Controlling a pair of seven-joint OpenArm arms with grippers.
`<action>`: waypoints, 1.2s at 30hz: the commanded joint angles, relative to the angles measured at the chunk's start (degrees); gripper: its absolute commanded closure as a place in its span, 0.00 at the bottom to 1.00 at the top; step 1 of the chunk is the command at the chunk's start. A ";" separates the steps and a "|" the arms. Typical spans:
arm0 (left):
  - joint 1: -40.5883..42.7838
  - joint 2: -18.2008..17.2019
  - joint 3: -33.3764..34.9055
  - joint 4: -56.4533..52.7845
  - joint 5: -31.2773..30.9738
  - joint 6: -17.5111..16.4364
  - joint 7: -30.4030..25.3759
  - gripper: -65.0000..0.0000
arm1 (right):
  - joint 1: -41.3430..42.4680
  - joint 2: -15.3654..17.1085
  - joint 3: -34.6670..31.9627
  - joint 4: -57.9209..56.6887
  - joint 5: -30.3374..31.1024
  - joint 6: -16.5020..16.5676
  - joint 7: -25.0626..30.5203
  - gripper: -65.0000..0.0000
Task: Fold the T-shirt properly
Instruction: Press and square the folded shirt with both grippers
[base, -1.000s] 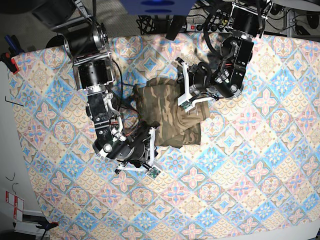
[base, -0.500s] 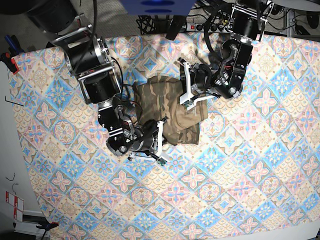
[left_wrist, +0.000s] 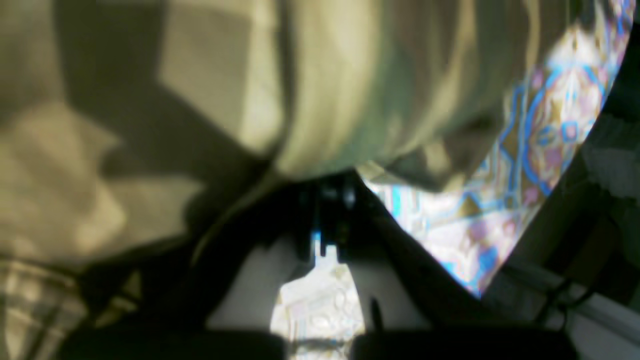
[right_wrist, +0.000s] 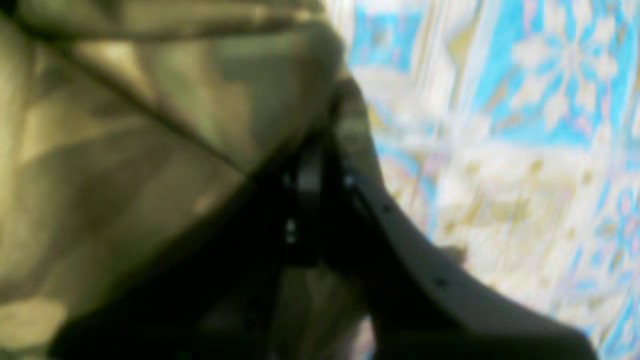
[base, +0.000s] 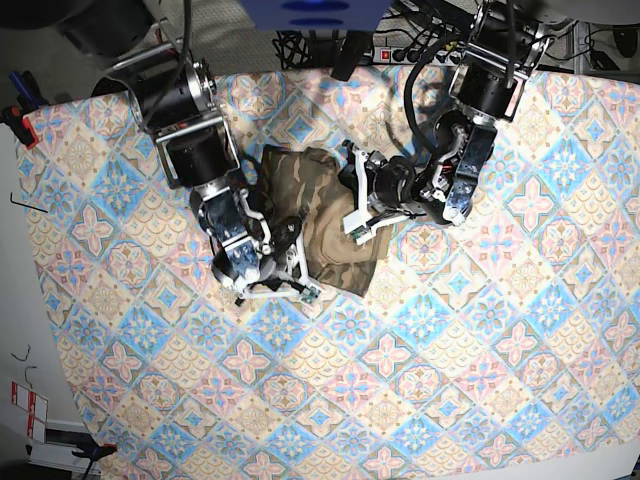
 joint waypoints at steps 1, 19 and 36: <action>-1.77 -0.43 -0.23 -0.79 3.39 2.15 -0.92 1.00 | -0.76 -0.33 -0.23 2.36 -1.38 1.54 -3.92 0.93; -11.35 2.21 -0.31 -4.83 3.39 5.67 -5.14 1.00 | -13.60 2.75 -0.49 31.29 -7.27 5.89 -26.34 0.93; -16.89 6.34 -0.23 -14.33 2.86 5.67 -8.39 1.00 | -17.03 2.83 -2.34 33.04 -7.27 5.89 -26.95 0.93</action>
